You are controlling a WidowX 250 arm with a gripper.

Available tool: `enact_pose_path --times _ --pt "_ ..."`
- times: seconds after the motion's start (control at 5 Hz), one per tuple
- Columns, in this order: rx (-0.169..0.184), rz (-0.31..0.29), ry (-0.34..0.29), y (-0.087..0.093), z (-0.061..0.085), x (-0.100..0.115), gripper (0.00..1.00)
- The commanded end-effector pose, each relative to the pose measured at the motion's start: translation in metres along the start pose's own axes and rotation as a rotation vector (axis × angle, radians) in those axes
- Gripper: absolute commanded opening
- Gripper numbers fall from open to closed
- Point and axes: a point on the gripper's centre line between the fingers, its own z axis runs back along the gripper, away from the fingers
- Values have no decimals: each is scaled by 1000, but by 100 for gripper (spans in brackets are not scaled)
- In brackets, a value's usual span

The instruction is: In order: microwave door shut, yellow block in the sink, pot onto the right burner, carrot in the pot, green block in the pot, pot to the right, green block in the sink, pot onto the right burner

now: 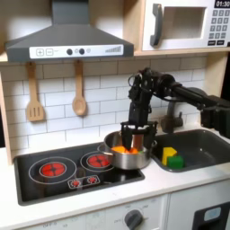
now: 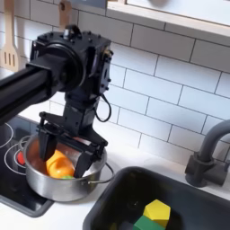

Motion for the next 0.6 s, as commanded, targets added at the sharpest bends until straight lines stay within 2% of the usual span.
enact_pose_path --times 0.0,0.2,0.4 --pt "10 96 23 6 -9 2 100" --pt "0 46 6 11 -12 5 100" --pt "17 -110 -39 36 -18 4 100"
